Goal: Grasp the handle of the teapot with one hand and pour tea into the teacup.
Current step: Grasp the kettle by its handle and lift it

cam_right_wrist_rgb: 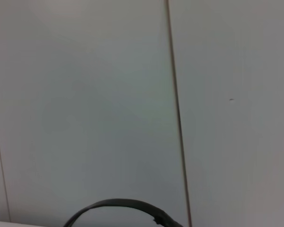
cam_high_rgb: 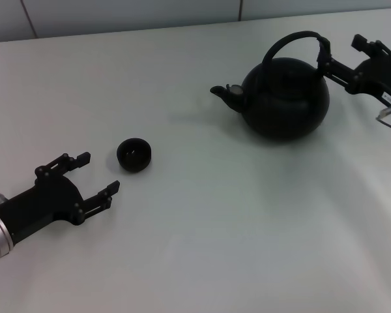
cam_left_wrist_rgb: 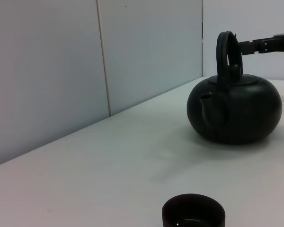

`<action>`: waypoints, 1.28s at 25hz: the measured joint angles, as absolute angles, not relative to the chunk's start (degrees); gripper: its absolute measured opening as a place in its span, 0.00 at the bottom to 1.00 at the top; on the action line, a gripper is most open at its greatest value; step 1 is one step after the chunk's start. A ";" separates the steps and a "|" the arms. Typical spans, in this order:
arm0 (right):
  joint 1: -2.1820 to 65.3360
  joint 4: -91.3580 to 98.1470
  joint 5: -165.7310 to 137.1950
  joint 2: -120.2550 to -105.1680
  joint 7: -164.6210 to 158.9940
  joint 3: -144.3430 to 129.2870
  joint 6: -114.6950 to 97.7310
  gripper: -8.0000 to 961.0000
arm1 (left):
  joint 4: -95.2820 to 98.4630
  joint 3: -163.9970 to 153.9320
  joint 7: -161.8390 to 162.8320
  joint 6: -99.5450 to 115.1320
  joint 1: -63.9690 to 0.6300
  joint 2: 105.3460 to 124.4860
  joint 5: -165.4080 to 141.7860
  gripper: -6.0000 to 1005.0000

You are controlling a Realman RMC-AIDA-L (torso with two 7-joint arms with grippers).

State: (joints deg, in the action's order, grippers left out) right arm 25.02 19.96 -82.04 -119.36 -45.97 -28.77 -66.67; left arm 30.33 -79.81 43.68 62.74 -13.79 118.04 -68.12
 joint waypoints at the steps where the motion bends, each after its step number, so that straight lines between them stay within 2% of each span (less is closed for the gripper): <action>1: 25.36 19.94 -82.04 -119.36 -45.97 -28.92 -66.16 0.87 | 30.32 -79.81 43.69 62.72 -13.79 118.03 -68.12 0.77; 6: 26.34 19.83 -81.93 -119.40 -45.95 -29.18 -63.60 0.87 | 30.28 -79.82 43.69 62.62 -13.80 118.04 -68.11 0.77; 17: 27.30 19.24 -81.98 -119.27 -45.83 -31.41 -60.63 0.72 | 30.23 -79.81 43.69 62.41 -13.80 118.03 -68.11 0.77; 19: 27.34 19.24 -81.97 -119.27 -45.82 -31.45 -60.58 0.47 | 30.23 -79.81 43.69 62.41 -13.80 118.03 -68.11 0.77; 25: 27.32 19.62 -81.83 -119.27 -45.71 -31.46 -60.56 0.22 | 30.26 -79.80 43.68 62.40 -13.80 118.04 -68.11 0.77; 32: 27.16 19.57 -81.55 -119.40 -40.56 -30.88 -62.63 0.10 | 30.32 -80.14 43.68 62.58 -13.80 118.04 -68.22 0.77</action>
State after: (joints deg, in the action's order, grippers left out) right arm 27.16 19.57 -81.55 -119.40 -40.56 -30.88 -62.63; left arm 30.32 -80.14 43.68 62.58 -13.80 118.04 -68.21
